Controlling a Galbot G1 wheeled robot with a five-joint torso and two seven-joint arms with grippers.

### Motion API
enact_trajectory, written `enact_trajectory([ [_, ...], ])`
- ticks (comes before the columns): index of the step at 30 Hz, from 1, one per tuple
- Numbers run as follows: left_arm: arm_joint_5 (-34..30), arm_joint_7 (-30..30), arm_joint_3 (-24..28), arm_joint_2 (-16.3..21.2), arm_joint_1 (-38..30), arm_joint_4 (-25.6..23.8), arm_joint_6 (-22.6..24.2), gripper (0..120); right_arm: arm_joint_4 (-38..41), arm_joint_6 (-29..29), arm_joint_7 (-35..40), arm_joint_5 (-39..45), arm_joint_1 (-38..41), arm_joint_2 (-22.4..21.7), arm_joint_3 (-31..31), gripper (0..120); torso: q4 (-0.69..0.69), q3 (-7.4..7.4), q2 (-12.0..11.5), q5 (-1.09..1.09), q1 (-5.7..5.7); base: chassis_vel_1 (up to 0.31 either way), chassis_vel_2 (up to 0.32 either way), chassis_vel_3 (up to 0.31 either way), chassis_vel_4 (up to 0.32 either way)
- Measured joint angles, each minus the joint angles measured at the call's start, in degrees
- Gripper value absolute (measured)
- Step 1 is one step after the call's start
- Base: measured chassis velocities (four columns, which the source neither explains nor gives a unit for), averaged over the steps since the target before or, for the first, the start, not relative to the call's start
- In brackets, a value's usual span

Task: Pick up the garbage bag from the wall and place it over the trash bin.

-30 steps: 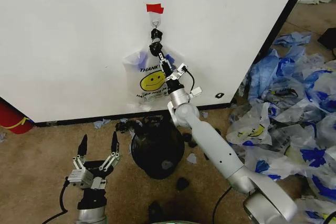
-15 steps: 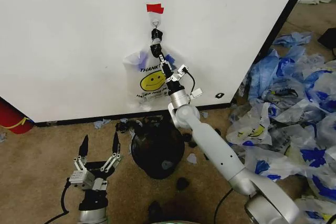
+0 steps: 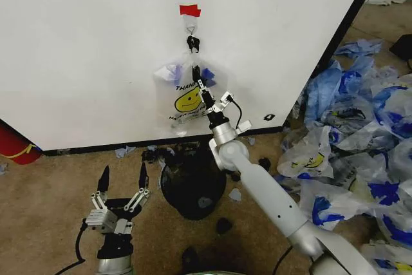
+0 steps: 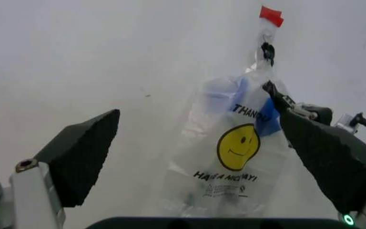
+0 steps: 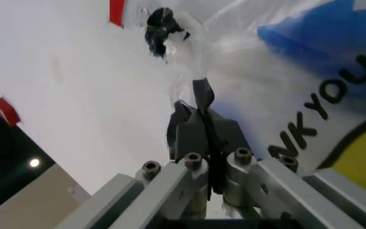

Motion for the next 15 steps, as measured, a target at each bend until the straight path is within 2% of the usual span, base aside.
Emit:
enact_trajectory([
  [15, -0.2, -0.1, 0.1, 1.3, -0.1, -0.2, -0.3, 99, 7.4, 1.3, 0.0, -4.1, -5.2, -8.3, -2.7, 0, -0.01, 0.00, 0.0, 0.02, 0.00, 0.000, 0.000, 0.000, 0.000],
])
